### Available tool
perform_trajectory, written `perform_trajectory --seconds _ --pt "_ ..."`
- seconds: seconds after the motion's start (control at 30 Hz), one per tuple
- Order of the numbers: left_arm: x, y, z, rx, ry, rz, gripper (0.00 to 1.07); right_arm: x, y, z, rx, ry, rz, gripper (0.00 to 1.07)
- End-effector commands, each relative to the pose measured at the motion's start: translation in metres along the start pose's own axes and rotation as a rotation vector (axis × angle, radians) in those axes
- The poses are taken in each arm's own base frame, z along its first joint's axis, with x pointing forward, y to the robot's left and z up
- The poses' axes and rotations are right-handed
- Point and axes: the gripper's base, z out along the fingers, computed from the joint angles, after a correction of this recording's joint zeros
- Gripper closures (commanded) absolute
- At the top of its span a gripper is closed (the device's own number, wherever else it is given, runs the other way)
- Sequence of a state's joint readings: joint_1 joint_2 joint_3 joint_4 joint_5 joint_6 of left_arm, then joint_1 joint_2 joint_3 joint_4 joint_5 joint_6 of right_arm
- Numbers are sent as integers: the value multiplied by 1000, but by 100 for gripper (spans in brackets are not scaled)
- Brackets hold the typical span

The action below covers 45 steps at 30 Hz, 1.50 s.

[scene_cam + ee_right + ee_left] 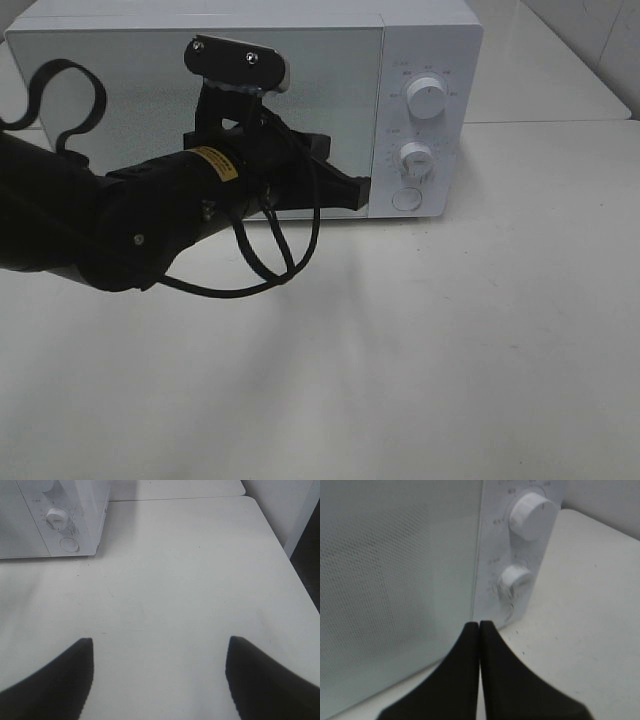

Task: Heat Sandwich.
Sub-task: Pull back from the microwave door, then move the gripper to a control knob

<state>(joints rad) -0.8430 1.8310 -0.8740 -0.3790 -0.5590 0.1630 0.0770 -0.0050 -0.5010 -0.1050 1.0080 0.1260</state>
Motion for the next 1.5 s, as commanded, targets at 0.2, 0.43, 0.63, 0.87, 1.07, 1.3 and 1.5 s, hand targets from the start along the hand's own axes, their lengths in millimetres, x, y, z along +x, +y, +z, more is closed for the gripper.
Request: perform_trajectory --seconds 0.2,0.43,0.63,0.87,1.07,1.3,1.5 --pt "-3 -9 -28 86 277 -34 5 2 0 -3 6 -36 -1 36" --pt "-9 -13 -54 170 435 99 9 2 0 -3 6 -36 -1 36" --pt "-15 -9 -75 187 543 126 9 2 0 -3 6 -36 -1 36" --pt "-25 31 -94 92 671 -17 9 2 0 -3 6 -36 -1 36" --pt "-27 78 -113 -18 796 -126 9 2 0 -3 6 -36 0 36" --pt "-31 131 -149 -162 880 -309 9 2 0 -3 6 -36 0 36" --pt "-33 159 -176 -251 895 -421 9 2 0 -3 6 -36 0 36"
